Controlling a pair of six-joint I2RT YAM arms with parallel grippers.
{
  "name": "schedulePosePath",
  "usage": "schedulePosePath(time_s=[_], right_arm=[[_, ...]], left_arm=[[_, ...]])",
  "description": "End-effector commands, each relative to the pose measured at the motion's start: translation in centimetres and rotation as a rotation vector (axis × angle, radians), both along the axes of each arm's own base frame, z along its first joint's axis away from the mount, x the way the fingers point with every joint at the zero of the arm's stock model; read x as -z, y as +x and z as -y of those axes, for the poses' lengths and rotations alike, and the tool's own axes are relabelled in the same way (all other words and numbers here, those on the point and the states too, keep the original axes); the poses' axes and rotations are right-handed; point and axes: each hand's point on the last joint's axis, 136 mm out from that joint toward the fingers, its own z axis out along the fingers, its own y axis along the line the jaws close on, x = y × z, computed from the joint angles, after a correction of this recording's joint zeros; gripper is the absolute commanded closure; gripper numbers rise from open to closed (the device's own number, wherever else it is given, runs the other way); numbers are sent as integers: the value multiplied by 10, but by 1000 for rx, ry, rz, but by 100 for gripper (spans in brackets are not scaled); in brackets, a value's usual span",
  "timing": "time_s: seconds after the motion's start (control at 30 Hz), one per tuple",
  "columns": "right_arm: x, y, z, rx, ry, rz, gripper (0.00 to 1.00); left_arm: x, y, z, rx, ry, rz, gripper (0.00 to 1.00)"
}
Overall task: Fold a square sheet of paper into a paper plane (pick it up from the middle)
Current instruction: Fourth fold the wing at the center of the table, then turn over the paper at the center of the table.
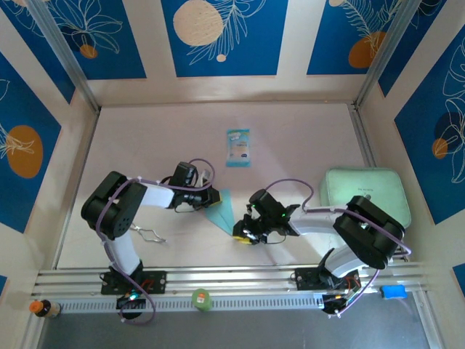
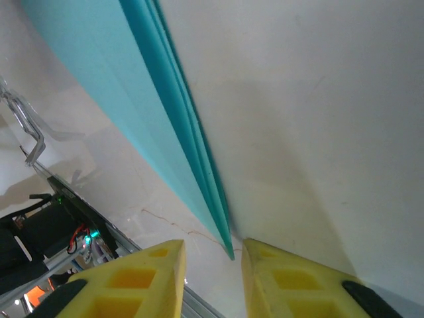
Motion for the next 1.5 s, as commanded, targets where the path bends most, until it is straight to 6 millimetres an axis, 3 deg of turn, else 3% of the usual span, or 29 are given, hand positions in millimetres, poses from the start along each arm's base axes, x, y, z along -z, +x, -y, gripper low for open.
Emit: schedulePosePath(time_s=[0.0, 0.17, 0.27, 0.57, 0.7, 0.83, 0.97, 1.1, 1.47], right_arm=[[-6, 12, -12, 7, 36, 37, 73], [-18, 29, -18, 29, 60, 109, 73], [-14, 36, -13, 43, 31, 129, 73], [-13, 34, -13, 35, 96, 141, 73], [-13, 35, -11, 33, 101, 155, 85], [-17, 34, -13, 15, 124, 174, 94], [-20, 32, -7, 17, 106, 208, 97], [-28, 30, 1, 12, 74, 252, 98], [-61, 35, 41, 25, -115, 459, 99]], left_arm=[[31, -13, -23, -51, 105, -87, 100], [30, -14, -21, -84, 66, -108, 100], [32, -17, -23, -92, 68, -117, 100], [24, -15, -22, -87, 59, -96, 100], [21, -17, -21, -80, 50, -90, 99], [4, -13, -17, -66, 17, -51, 91], [-20, -8, -15, -57, -4, 6, 77], [-48, -8, -18, -43, -1, 94, 70], [-83, -3, -33, -53, 77, 239, 68]])
